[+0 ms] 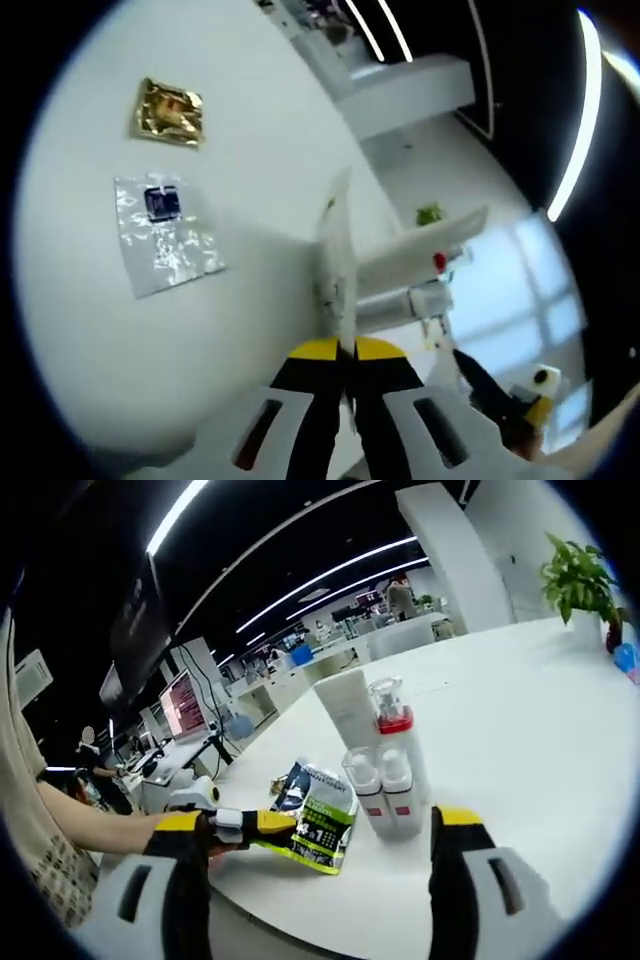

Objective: Arrange the skincare products in the storage area until every visible bottle or jar stands upright without overlapping.

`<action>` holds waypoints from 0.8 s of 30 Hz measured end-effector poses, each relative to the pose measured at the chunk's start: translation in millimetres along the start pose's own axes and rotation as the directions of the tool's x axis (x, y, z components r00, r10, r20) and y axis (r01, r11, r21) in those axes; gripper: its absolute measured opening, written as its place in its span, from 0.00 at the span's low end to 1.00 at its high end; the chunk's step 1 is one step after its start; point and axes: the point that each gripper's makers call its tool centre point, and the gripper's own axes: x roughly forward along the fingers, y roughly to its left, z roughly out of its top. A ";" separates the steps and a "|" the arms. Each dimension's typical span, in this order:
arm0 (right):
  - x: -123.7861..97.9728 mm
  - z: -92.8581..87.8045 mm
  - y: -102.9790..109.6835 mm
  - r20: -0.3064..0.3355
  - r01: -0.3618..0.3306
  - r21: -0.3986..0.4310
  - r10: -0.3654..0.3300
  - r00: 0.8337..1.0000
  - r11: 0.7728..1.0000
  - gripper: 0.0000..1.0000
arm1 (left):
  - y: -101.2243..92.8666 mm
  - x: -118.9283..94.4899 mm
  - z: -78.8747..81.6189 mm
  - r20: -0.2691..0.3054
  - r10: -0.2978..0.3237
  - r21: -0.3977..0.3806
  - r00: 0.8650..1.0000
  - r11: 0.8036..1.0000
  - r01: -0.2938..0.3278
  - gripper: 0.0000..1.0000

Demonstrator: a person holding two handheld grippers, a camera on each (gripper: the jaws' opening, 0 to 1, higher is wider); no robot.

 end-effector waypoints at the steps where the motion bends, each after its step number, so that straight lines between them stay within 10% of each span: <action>1: -0.3 0.1 -1.0 0.002 0.002 0.003 -0.002 1.000 1.000 0.92 | 4.8 -0.3 0.0 0.002 0.028 0.021 1.000 0.999 -0.028 0.00; 7: 1.9 -2.9 0.4 -0.013 -0.007 -0.005 0.007 1.000 1.000 0.92 | 21.1 -2.8 -4.6 -0.023 0.162 0.199 0.987 0.968 -0.154 0.06; 13: 2.5 -5.0 1.9 -0.024 -0.011 -0.016 0.010 1.000 1.000 0.92 | 26.7 -3.7 -11.7 -0.064 0.258 0.445 0.964 0.872 -0.204 0.16; 17: 2.2 -5.3 0.5 -0.025 -0.008 -0.013 0.008 1.000 1.000 0.92 | 28.1 -7.1 -10.3 -0.073 0.325 0.595 0.943 0.773 -0.220 0.23; 21: 2.1 -5.4 0.4 -0.025 -0.009 -0.012 0.008 1.000 1.000 0.92 | 32.0 -14.6 -4.5 -0.055 0.429 0.785 0.902 0.577 -0.227 0.35; 24: 2.0 -5.2 -0.3 -0.022 -0.008 -0.012 0.008 1.000 1.000 0.92 | 30.4 -15.7 -0.8 -0.042 0.462 0.861 0.886 0.466 -0.203 0.44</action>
